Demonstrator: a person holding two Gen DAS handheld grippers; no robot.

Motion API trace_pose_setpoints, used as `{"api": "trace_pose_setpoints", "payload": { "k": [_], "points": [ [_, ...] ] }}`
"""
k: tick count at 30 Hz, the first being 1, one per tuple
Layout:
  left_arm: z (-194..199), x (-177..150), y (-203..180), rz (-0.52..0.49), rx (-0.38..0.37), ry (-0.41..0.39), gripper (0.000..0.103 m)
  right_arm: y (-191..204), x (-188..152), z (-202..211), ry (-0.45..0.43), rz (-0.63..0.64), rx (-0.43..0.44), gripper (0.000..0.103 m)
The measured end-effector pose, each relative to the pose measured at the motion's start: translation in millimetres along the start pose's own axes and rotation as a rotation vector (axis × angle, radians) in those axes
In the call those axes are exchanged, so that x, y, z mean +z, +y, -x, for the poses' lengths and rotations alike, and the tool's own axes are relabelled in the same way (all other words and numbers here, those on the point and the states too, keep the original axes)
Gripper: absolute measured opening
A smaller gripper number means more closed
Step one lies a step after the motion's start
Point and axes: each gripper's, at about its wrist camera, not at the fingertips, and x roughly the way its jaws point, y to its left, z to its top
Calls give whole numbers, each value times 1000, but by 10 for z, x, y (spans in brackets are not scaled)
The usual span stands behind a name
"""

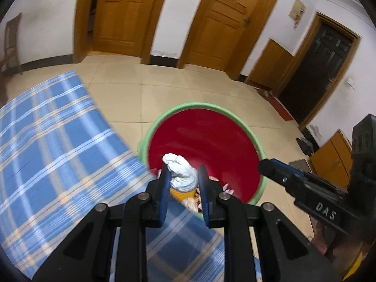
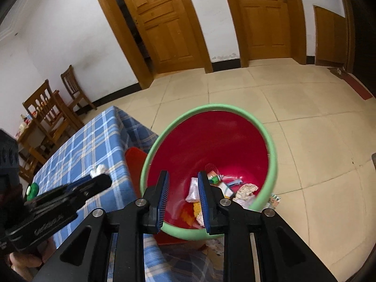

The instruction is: Collect trash

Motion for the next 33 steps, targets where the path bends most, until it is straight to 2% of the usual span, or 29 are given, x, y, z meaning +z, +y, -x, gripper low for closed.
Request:
{"api": "trace_pose_setpoints", "payload": {
  "k": [2,4,7,11,13,15,22,33],
  "points": [
    [-65,38,-49,-16,-17,4,23,-62,-9,38,-2,-9,-8,25],
    [-101,54,-91,-20,-17,12,40,-103,-17,60,-3,-16,-15,25],
    [-82,38,-113,-13,3,3,54,-152,-29,105,-6,-24,-20,27],
    [-18,-29,-89,-3,43,14,57,-123,-45,158,-12,-18,-17,40],
    [54,-94,-43,15,58,15,66,-87,-60,184,-15,-10,-13,45],
    [140,-153,1,35,87,3,70,-41,-87,209,-18,-2,-8,54],
    [519,-340,265,134,240,-45,71,175,-208,272,-14,33,25,57],
    [1053,-585,450,208,385,-116,71,603,-407,408,-36,103,86,60]
  ]
}}
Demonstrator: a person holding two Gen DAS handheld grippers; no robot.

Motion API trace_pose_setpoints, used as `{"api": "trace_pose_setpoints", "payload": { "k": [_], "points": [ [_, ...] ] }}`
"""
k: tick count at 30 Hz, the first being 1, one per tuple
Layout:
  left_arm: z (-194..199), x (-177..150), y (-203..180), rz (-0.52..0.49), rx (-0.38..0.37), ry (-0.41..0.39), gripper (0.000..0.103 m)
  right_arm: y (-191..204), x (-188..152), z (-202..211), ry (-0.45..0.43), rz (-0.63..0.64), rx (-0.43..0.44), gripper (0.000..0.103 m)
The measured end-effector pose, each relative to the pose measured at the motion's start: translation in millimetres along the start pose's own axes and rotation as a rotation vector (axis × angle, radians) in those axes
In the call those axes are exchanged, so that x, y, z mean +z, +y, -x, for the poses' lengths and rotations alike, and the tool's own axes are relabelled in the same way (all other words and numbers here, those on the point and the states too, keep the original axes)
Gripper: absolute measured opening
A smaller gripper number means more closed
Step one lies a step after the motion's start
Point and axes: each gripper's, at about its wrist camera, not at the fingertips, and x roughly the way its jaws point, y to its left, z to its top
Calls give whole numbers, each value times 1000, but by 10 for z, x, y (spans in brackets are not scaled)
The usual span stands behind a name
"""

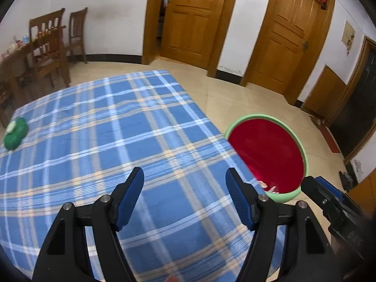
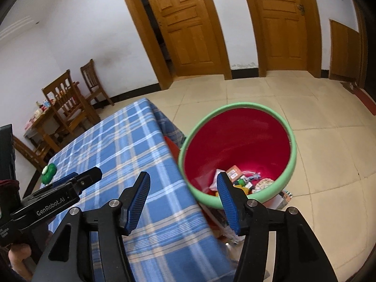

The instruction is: Collect trash

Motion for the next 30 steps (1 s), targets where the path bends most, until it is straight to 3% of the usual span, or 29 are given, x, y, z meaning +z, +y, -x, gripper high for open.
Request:
{"api": "trace_pose_setpoints", "payload": {
  "k": [8,30],
  "points": [
    [217,-80,80,0,46,-43,71,204,-109,9,14,35,38,60],
    [460,-117,156,25,54,-80,71,328,-120,156,-7,57,59,60]
  ]
}}
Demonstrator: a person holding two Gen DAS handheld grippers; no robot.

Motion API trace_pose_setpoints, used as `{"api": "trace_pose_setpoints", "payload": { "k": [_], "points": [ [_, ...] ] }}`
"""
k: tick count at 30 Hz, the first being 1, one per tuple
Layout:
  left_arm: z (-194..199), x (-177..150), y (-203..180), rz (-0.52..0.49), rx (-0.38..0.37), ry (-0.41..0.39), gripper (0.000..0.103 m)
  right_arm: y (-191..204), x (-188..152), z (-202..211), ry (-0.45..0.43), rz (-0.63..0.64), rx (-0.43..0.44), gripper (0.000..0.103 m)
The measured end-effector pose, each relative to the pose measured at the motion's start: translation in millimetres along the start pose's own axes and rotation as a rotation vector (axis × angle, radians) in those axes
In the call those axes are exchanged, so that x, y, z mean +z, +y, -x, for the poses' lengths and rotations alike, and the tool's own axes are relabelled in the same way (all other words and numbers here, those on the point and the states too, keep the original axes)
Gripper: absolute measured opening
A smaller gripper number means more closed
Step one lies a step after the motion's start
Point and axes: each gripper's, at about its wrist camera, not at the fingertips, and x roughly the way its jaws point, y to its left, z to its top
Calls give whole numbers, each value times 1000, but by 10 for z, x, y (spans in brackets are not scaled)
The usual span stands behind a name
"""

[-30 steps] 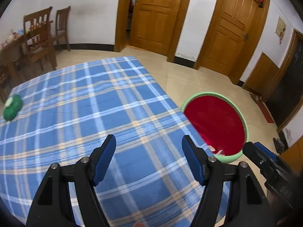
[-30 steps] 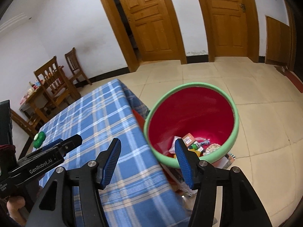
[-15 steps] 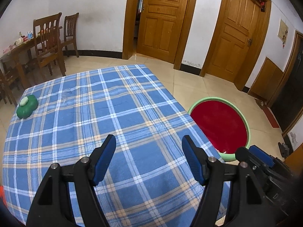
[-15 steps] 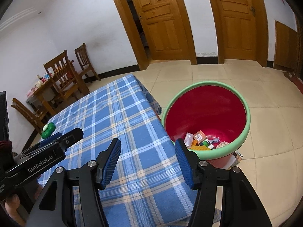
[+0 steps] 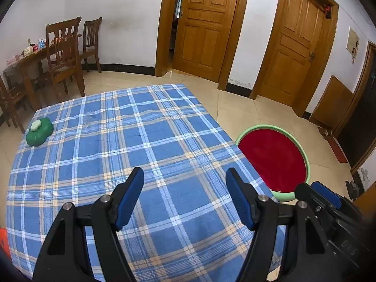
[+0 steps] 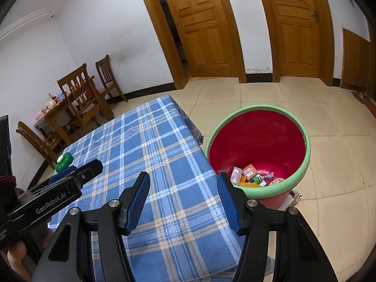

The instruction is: Collect trash

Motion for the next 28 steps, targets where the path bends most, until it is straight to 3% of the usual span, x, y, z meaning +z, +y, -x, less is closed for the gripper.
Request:
{"api": "trace_pose_setpoints", "payload": {
  "k": [28],
  "points": [
    [192,-33,67,25,7,-17,71,106,-3,130,-23,18,16,60]
  ]
}}
